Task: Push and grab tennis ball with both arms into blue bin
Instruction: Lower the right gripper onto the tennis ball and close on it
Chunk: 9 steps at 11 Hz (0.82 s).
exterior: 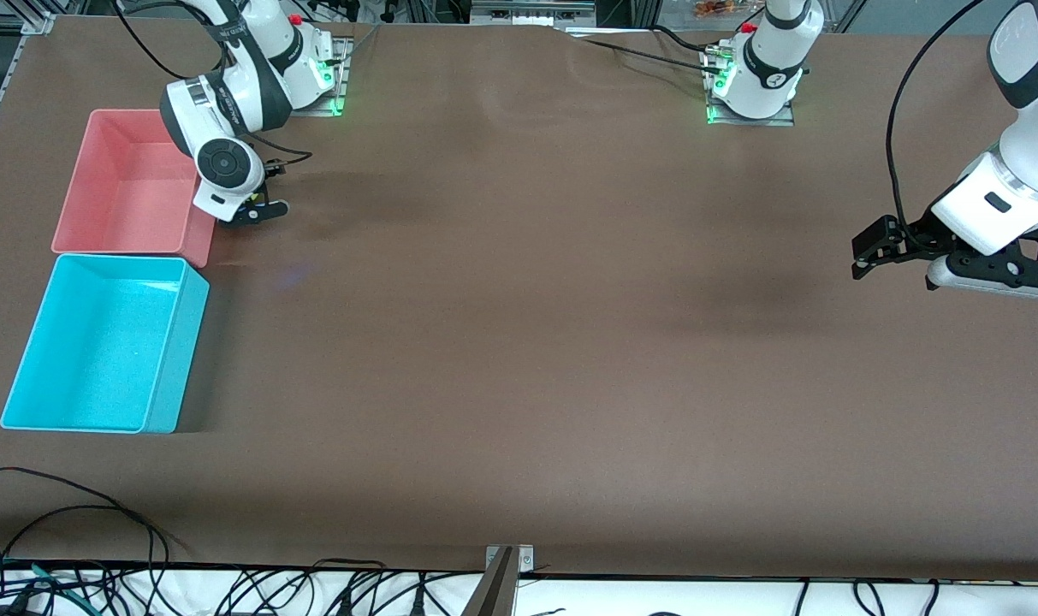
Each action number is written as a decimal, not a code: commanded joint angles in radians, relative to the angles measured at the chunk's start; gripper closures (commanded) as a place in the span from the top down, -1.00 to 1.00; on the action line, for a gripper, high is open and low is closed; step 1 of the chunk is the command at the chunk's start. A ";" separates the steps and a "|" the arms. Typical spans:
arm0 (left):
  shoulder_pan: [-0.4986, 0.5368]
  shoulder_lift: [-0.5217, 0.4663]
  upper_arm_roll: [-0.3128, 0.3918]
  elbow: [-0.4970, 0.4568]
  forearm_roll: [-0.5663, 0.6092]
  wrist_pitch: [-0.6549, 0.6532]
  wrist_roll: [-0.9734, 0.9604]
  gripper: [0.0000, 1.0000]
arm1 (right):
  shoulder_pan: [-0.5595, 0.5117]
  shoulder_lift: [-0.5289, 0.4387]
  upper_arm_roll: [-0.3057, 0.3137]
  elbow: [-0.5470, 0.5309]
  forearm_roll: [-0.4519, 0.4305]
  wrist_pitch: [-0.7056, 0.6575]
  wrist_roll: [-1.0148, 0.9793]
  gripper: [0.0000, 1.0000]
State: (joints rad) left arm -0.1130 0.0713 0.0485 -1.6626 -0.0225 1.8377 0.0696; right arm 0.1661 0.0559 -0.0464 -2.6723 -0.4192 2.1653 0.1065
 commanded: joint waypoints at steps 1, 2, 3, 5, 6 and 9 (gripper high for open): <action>0.016 0.004 -0.038 0.015 0.019 -0.021 0.024 1.00 | -0.011 0.102 -0.018 -0.012 -0.047 0.117 0.010 0.94; 0.030 0.004 -0.045 0.015 0.019 -0.021 0.021 1.00 | -0.010 0.125 -0.035 -0.011 -0.047 0.134 0.010 0.94; 0.033 0.004 -0.047 0.015 0.019 -0.021 0.021 1.00 | -0.010 0.121 -0.036 -0.009 -0.049 0.134 0.009 0.94; 0.035 0.004 -0.047 0.014 0.018 -0.023 0.024 1.00 | -0.011 0.120 -0.041 -0.011 -0.050 0.125 0.009 0.77; 0.033 0.005 -0.044 0.014 0.018 -0.022 0.021 1.00 | -0.011 0.121 -0.041 -0.009 -0.050 0.123 0.009 0.59; 0.033 0.013 -0.045 0.012 0.018 -0.023 0.021 1.00 | -0.011 0.121 -0.043 0.008 -0.047 0.077 0.004 -0.15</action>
State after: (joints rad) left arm -0.0934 0.0765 0.0173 -1.6632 -0.0206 1.8320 0.0723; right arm 0.1615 0.1823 -0.0843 -2.6789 -0.4420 2.2686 0.1066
